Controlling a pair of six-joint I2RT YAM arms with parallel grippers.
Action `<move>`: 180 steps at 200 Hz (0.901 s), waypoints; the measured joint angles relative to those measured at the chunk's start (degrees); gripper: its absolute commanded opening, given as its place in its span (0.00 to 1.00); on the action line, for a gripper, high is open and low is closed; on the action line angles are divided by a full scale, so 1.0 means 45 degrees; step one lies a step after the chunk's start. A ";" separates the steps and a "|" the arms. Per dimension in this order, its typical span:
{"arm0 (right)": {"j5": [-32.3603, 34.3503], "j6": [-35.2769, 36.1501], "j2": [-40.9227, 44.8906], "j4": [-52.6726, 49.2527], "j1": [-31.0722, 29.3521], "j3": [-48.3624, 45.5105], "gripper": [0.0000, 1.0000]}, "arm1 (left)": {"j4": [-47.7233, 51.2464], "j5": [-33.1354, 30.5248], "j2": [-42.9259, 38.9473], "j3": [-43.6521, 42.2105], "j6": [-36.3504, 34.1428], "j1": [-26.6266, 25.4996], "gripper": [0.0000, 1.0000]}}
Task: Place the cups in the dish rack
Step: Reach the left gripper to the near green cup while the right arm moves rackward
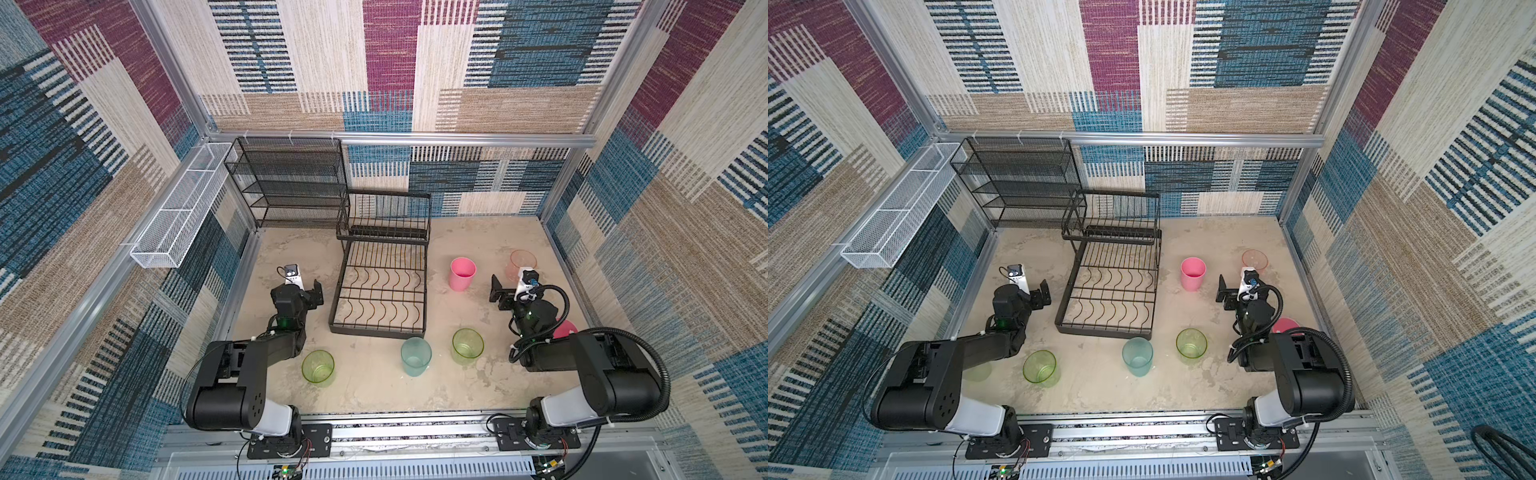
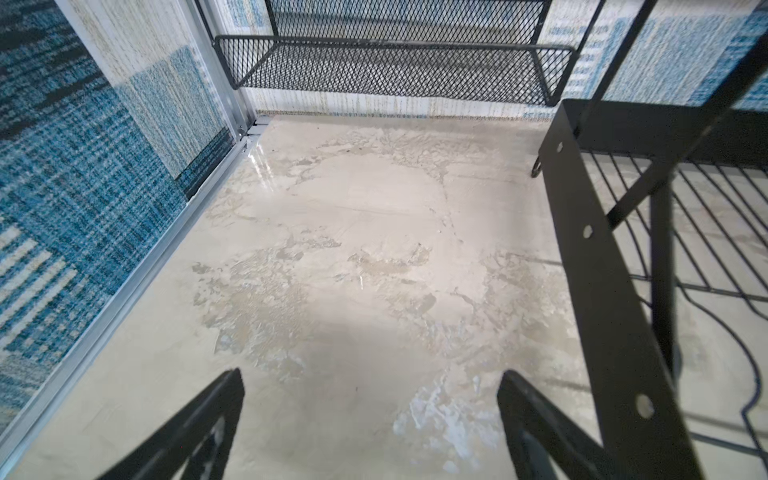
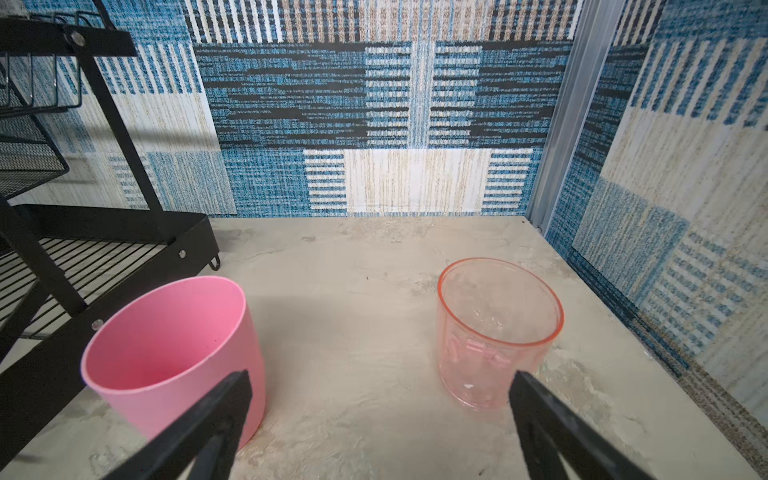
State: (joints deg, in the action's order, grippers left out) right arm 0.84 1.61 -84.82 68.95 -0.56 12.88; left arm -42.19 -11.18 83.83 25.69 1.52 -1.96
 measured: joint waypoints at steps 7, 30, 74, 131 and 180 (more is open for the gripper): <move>0.0097 0.0000 0.0058 -0.0102 -0.0029 0.0049 1.00 | 0.0175 -0.0185 -0.0165 0.0078 0.0000 -0.0058 0.97; 0.0398 -0.0005 0.0457 -0.0510 -0.0068 0.0170 1.00 | 0.1443 -0.0865 -0.0860 0.0651 0.0000 -0.0296 0.97; 0.1112 -0.0053 0.0952 -0.1525 -0.0185 0.0622 1.00 | 0.4255 -0.1807 -0.2142 0.1933 0.0457 -0.0525 0.97; 0.2074 -0.0753 0.2079 -0.3934 -0.0301 0.1919 1.00 | 0.7805 -0.2594 -0.3045 0.3988 0.1399 -0.1195 0.95; 0.2283 -0.2069 0.2487 -0.7412 -0.0325 0.3857 0.96 | 1.1055 -0.2419 -0.3332 0.6003 0.2249 -0.1375 0.92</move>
State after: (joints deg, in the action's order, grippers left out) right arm 11.11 -7.70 -73.63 35.59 -2.02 30.24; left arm 7.55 -22.06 68.84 52.71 11.64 -8.14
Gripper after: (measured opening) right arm 0.979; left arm 0.934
